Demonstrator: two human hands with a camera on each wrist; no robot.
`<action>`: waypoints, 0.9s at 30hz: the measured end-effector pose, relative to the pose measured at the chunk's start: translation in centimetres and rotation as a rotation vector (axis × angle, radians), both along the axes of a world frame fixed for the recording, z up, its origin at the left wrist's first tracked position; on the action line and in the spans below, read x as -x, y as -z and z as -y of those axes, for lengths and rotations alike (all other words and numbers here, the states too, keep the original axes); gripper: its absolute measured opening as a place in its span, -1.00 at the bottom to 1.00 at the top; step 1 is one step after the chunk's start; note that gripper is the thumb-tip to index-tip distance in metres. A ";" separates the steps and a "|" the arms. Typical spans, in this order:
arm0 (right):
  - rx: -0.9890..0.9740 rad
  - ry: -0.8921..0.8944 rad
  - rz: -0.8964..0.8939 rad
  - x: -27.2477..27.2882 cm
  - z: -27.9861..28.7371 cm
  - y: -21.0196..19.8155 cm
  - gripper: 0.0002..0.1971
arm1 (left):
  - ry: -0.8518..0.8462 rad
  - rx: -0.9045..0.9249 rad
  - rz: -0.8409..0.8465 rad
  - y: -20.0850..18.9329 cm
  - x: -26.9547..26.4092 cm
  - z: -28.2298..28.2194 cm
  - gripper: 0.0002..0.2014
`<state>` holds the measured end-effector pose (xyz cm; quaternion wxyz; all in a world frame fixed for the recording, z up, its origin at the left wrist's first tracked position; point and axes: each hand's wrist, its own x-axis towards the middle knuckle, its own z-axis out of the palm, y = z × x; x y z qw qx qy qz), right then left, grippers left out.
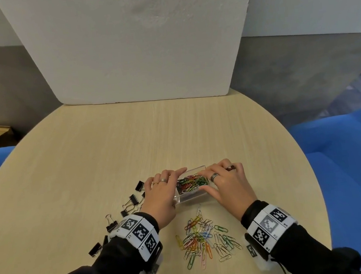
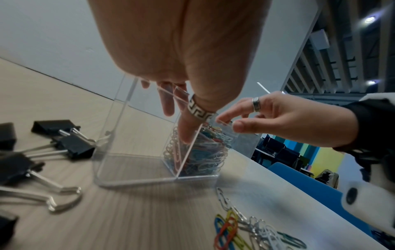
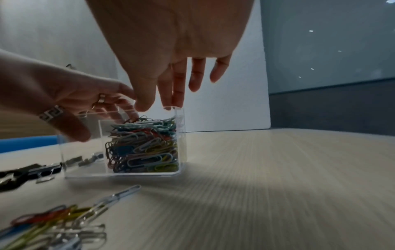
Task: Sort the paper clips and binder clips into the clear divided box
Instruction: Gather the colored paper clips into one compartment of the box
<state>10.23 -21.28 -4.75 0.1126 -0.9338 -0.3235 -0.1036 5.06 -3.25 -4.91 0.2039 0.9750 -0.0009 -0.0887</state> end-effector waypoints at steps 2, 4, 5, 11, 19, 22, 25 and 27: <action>0.133 -0.001 0.040 0.2 0.0 0.3 -0.63 | 0.006 -0.007 -0.004 0.0 0.0 0.0 -0.16; 0.197 -0.035 0.051 0.4 -0.1 0.9 -0.61 | 0.012 -0.002 0.003 0.1 0.0 -0.1 -0.16; 0.186 -0.039 0.039 0.5 -0.2 1.0 -0.59 | 0.015 0.002 0.005 0.1 0.0 -0.1 -0.16; -0.199 0.072 -0.278 0.9 1.6 -0.7 -0.71 | 0.040 0.007 0.041 -0.5 0.6 -0.5 -0.23; 0.082 0.143 -0.861 6.0 6.0 1.3 -0.46 | 0.022 0.157 -0.051 -0.9 7.1 1.2 -0.51; 0.099 0.184 -0.911 8.4 5.6 2.2 -0.20 | -0.064 0.191 -0.335 1.3 8.8 2.1 -0.14; 0.036 0.213 -0.909 10.0 4.2 3.0 -0.19 | -0.107 0.211 -0.391 2.4 8.8 3.3 -0.06; 0.001 0.209 -0.903 10.5 3.3 3.5 -0.29 | -0.107 0.229 -0.371 3.0 8.5 4.2 -0.15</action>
